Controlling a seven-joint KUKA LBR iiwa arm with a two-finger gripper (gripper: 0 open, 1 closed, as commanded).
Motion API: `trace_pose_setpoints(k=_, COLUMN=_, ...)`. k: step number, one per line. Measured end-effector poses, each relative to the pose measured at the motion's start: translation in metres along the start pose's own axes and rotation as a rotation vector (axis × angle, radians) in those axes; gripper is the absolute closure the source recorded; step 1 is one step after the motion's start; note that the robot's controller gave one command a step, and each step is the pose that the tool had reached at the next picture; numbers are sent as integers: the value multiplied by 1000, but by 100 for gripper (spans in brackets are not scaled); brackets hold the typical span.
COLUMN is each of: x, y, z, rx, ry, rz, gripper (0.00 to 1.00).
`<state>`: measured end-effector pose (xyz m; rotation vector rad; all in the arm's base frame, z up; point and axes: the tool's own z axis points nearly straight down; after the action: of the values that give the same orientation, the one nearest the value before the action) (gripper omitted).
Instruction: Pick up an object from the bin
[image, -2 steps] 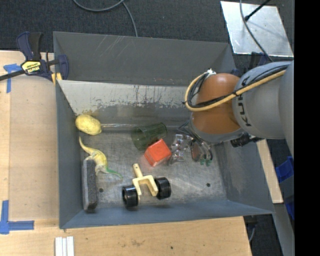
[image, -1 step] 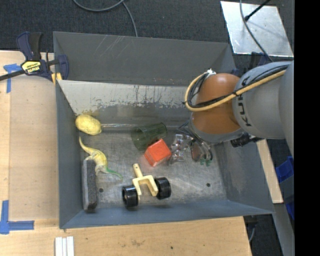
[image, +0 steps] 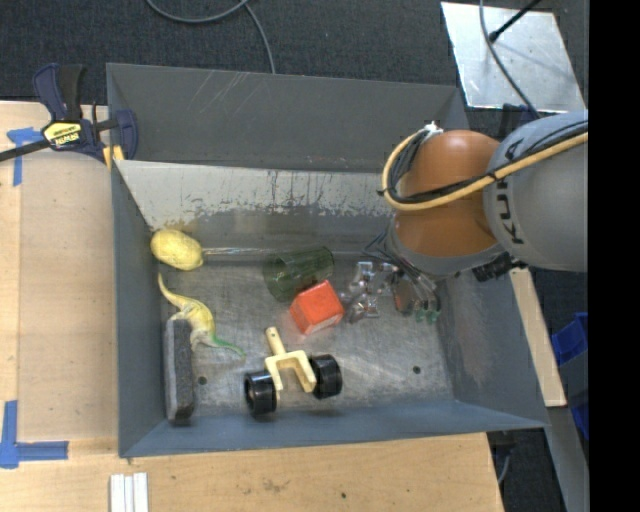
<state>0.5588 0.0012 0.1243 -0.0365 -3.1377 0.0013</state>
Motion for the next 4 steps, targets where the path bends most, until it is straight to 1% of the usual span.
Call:
trace_pose_setpoints(k=1, x=-21, y=6, z=-32, rx=-1, ry=-9, rz=6, gripper=100)
trace_pose_setpoints(k=2, x=-7, y=12, z=-74, rx=0, ry=1, rz=-23, gripper=100)
trace_pose_setpoints(k=3, x=-14, y=23, z=-18, rx=0, ry=-7, rz=-53, gripper=0)
trace_pose_setpoints(k=4, x=-13, y=24, z=-18, rx=0, ry=-6, rz=-55, gripper=0)
